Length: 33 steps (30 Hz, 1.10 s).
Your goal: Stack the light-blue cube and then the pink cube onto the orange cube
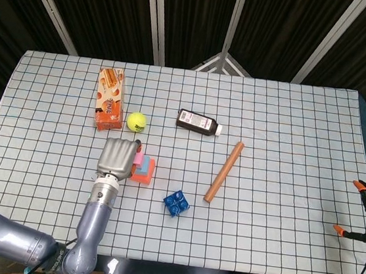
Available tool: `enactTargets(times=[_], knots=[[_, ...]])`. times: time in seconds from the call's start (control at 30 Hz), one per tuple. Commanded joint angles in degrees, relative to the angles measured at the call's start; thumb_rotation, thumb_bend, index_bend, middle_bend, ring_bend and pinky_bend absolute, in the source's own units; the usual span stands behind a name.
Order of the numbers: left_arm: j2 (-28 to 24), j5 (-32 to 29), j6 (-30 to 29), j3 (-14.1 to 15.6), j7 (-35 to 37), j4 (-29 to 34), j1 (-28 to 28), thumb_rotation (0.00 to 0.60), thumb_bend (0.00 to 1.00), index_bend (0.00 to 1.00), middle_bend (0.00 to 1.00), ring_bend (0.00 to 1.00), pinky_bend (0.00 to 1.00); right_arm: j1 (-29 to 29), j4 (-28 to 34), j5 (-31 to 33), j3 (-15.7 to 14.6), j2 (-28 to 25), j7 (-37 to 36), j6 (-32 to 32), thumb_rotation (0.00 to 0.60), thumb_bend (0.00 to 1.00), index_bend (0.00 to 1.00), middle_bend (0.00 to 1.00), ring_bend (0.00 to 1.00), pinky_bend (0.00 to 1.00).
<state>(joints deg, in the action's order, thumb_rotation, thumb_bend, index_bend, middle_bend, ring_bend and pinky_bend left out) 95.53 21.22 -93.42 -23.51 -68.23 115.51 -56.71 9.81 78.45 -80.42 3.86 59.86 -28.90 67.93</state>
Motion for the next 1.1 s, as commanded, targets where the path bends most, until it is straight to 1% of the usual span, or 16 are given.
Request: enactTargets(times=[0.03, 1.0, 1.03, 1.1], knots=[[0.07, 0.0, -0.03, 0.06, 0.26, -0.24, -0.19, 0.6, 0.39, 0.44, 0.82, 0.79, 0.91, 0.01, -0.05, -0.02, -0.01, 0.02, -0.04, -0.01, 0.6, 0.07, 0.0, 0.04, 0.03, 0.12], [0.14, -0.46, -0.44, 1.74, 1.49, -0.9, -1.25, 0.6, 0.39, 0.43, 0.82, 0.79, 0.9, -0.03, -0.06, 0.2, 0.0, -0.24, -0.54, -0.3, 0.6, 0.07, 0.0, 0.04, 0.03, 0.12], [0.15, -0.48, -0.44, 1.75, 1.51, -0.91, -1.27, 0.6, 0.39, 0.43, 0.82, 0.79, 0.9, -0.03, -0.07, 0.2, 0.0, -0.24, -0.56, -0.29, 0.6, 0.07, 0.0, 0.04, 0.03, 0.12], [0.17, -0.49, -0.37, 1.78, 1.57, -0.96, -1.34, 0.6, 0.35, 0.42, 0.82, 0.79, 0.9, -0.04, -0.11, 0.22, 0.0, -0.23, -0.55, -0.31, 0.6, 0.07, 0.0, 0.04, 0.03, 0.12]])
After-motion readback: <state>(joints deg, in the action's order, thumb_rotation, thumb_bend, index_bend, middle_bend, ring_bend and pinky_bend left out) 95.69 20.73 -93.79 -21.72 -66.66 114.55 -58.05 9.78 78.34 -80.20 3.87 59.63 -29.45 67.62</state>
